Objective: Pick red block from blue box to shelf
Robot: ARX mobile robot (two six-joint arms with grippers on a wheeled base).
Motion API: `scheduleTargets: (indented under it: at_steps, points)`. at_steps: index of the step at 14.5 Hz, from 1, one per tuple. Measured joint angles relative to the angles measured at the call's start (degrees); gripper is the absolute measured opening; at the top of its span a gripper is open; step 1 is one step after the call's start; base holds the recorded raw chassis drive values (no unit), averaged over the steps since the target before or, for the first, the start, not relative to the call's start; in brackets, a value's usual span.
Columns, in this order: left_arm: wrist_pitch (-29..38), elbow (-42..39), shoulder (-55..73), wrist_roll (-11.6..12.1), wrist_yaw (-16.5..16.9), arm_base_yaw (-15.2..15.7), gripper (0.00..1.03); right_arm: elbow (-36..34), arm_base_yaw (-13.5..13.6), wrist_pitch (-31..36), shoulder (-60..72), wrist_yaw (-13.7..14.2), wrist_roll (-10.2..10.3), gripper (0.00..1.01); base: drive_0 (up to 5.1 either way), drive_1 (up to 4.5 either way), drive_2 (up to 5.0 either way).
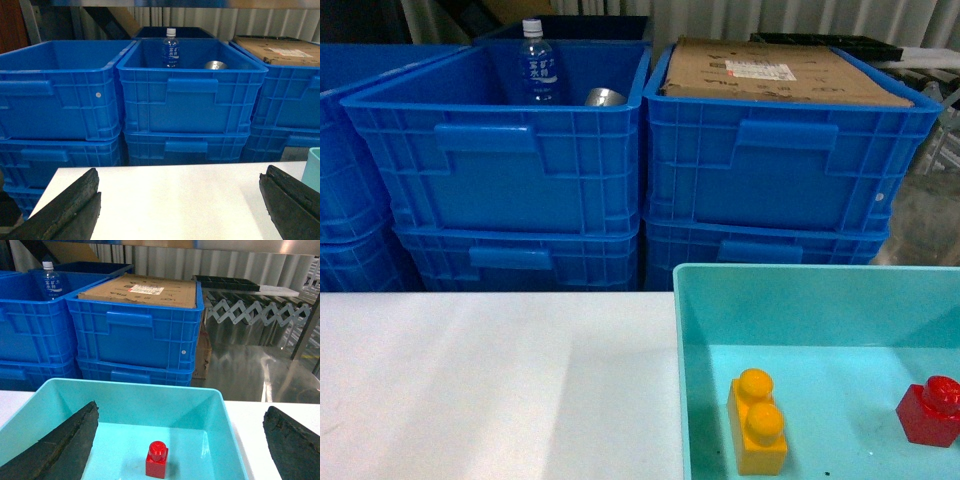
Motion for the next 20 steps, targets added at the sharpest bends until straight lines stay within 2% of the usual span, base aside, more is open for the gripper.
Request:
scheduleTargets:
  at_steps: [7, 8, 9, 10, 11, 12, 13, 14, 16, 20]
  points:
    - [0.00, 0.00, 0.00, 0.00, 0.00, 0.00, 0.98, 0.00, 0.04, 0.98, 0.55, -0.11, -0.13, 0.98, 0.0, 0.00, 0.0]
    - [-0.02, 0.00, 0.00, 0.00, 0.00, 0.00, 0.98, 0.42, 1.05, 8.20, 6.38, -0.37, -0.37, 0.98, 0.0, 0.00, 0.0]
    - [0.00, 0.00, 0.00, 0.00, 0.02, 0.00, 0.98, 2.69, 3.54, 14.73, 16.74, -0.46, -0.11, 0.98, 0.0, 0.00, 0.0]
    - [-0.02, 0.00, 0.00, 0.00, 0.02, 0.00, 0.98, 7.65, 5.79, 19.63, 27.98, -0.39, 1.05, 0.98, 0.0, 0.00, 0.0]
    - [-0.02, 0.00, 0.00, 0.00, 0.04, 0.00, 0.98, 14.97, 7.76, 19.04, 38.18, 0.74, 2.10, 0.98, 0.0, 0.00, 0.0]
    - [0.00, 0.00, 0.00, 0.00, 0.02, 0.00, 0.98, 21.27, 9.51, 19.19, 47.65, 3.28, 2.84, 0.98, 0.0, 0.00, 0.0]
    - [-0.02, 0.00, 0.00, 0.00, 0.02, 0.00, 0.98, 26.60, 9.90, 16.70, 56.08, 4.87, 4.85, 0.98, 0.0, 0.00, 0.0]
    - [0.00, 0.00, 0.00, -0.02, 0.02, 0.00, 0.98, 28.98, 10.14, 16.76, 62.40, 6.80, 6.05, 0.98, 0.0, 0.00, 0.0]
    - [-0.02, 0.00, 0.00, 0.00, 0.04, 0.00, 0.98, 29.79, 10.62, 22.56, 74.05, 12.17, 6.69, 0.98, 0.0, 0.00, 0.0]
    - [0.00, 0.00, 0.00, 0.00, 0.02, 0.00, 0.98, 28.81, 11.37, 28.50, 87.19, 17.75, 10.47, 0.98, 0.0, 0.00, 0.0]
